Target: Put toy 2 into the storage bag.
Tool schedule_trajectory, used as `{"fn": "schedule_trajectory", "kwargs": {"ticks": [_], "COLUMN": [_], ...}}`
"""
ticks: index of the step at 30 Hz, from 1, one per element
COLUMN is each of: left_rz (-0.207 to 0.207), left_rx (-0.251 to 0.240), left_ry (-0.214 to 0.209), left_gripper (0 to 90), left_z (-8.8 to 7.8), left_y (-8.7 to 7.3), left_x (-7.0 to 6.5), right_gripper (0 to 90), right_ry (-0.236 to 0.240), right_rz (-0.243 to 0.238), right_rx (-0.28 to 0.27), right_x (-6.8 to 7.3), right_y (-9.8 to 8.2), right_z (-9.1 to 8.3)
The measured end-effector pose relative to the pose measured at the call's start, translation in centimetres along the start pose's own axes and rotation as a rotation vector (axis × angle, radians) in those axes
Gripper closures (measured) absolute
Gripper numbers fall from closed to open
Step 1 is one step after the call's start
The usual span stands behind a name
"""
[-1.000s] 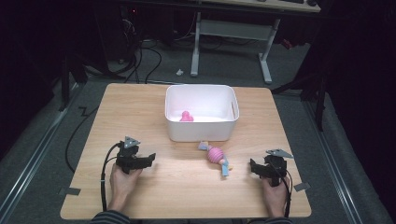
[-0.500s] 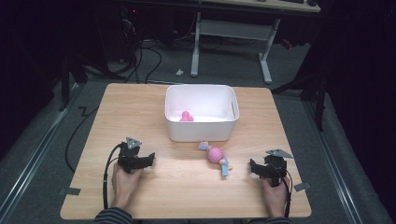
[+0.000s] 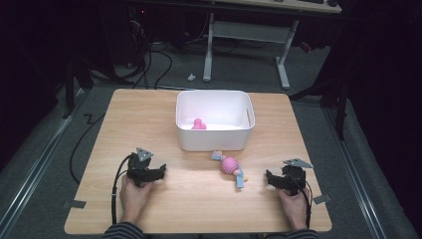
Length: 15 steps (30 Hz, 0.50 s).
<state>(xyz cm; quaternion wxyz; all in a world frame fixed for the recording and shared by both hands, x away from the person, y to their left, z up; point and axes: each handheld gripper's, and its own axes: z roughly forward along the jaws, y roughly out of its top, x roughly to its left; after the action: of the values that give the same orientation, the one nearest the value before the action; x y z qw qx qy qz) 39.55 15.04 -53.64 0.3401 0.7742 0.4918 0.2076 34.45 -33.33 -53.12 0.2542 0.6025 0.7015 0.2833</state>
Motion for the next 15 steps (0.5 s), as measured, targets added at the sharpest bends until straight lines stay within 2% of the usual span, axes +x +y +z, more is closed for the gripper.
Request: {"fn": "schedule_trajectory", "kwargs": {"ticks": [4, 8, 12, 15], "left_rz": [-0.002, -0.003, -0.003, -0.003], "left_rx": [-0.001, -0.001, -0.001, -0.001], "left_ry": [-0.001, -0.002, -0.003, -0.003], "left_gripper": [18.8, 18.9, 18.8, 18.8], "left_z": [0.0, 0.0, 0.0, 0.0], "left_y": [0.0, 0.0, 0.0, 0.0], "left_x": [0.0, 0.0, 0.0, 0.0], "right_gripper": [13.6, 23.0, 23.0, 24.2], "right_ry": [0.012, 0.031, 0.04, 0.075], "right_rz": [-0.008, -0.034, -0.034, -0.042], "right_rx": [0.012, 0.038, 0.048, 0.047], "right_x": [0.0, 0.0, 0.0, 0.1], "right_y": [0.0, -0.1, -0.2, -0.2], "right_z": [-0.1, -0.9, -1.3, -2.2]}}
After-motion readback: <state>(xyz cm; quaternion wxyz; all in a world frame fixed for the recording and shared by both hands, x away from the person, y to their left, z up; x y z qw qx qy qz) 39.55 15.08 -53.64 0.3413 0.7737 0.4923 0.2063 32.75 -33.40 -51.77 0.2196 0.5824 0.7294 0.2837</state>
